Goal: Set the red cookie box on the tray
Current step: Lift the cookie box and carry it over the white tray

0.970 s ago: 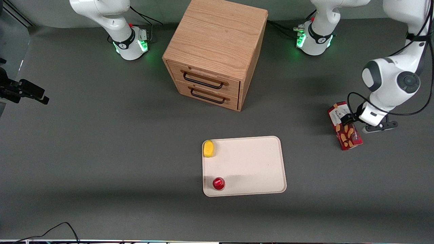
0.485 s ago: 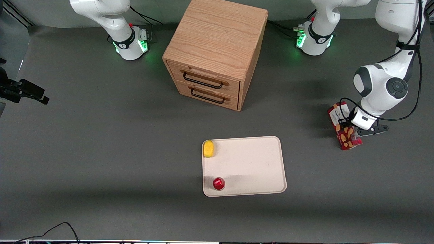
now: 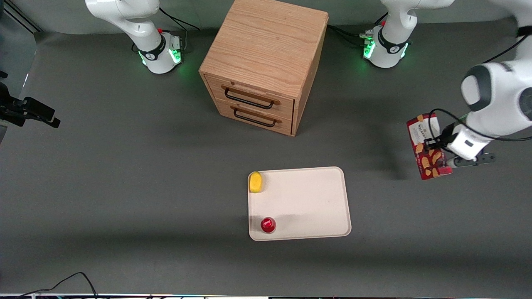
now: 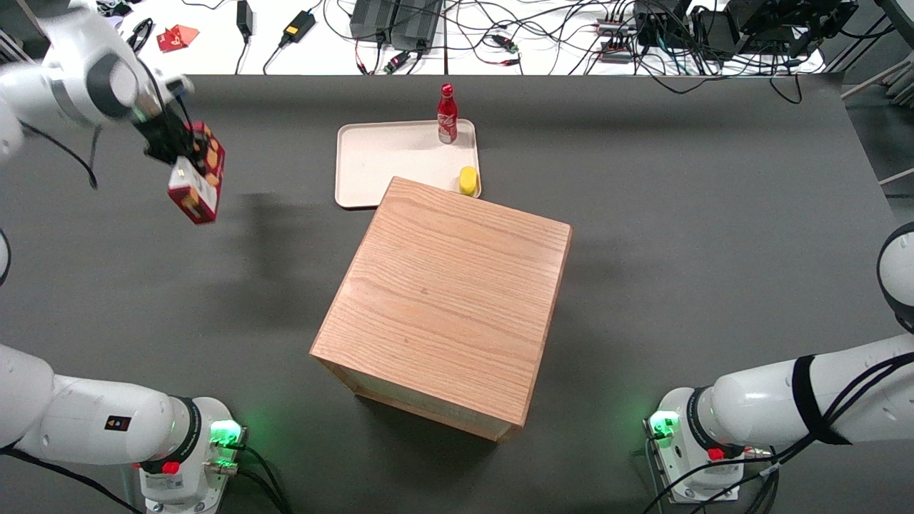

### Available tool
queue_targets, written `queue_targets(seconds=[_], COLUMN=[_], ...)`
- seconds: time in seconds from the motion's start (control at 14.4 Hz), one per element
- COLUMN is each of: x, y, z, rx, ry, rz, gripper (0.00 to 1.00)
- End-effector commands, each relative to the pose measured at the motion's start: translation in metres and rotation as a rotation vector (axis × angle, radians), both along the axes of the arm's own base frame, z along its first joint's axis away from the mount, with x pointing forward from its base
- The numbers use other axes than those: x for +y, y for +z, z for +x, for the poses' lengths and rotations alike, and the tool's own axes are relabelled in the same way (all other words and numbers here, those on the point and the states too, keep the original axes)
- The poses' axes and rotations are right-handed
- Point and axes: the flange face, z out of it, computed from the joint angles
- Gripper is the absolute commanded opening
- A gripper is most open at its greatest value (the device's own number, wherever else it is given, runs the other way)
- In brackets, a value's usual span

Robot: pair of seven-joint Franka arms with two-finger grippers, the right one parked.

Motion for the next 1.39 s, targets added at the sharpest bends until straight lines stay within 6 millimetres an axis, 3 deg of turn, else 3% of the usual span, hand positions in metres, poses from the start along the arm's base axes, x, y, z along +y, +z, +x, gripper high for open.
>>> queue_targets(seconds=[0.0, 0.07, 0.21, 0.35, 0.49, 0.69, 0.9, 1.11, 1.32], x=[-0.033, -0.048, -0.074, -0.118, -0.167, -0.256, -0.309, -0.331, -0.331], y=[0.096, 0.117, 0.135, 0.131, 0.112, 0.069, -0.006, -0.09, -0.137], z=[0.028, 0.031, 0.035, 0.039, 0.052, 0.068, 0.082, 0.092, 0.094], rx=[0.024, 0.032, 0.031, 0.027, 0.021, -0.063, -0.164, -0.232, -0.266], ry=[-0.013, -0.018, 0.031, 0.072, 0.163, 0.261, 0.244, 0.195, 0.15], rz=[0.04, 0.058, 0.065, 0.066, 0.056, -0.026, -0.006, 0.034, 0.042], gripper=[0.0, 0.0, 0.0, 0.0, 0.0, 0.0, 0.0, 0.0, 0.0])
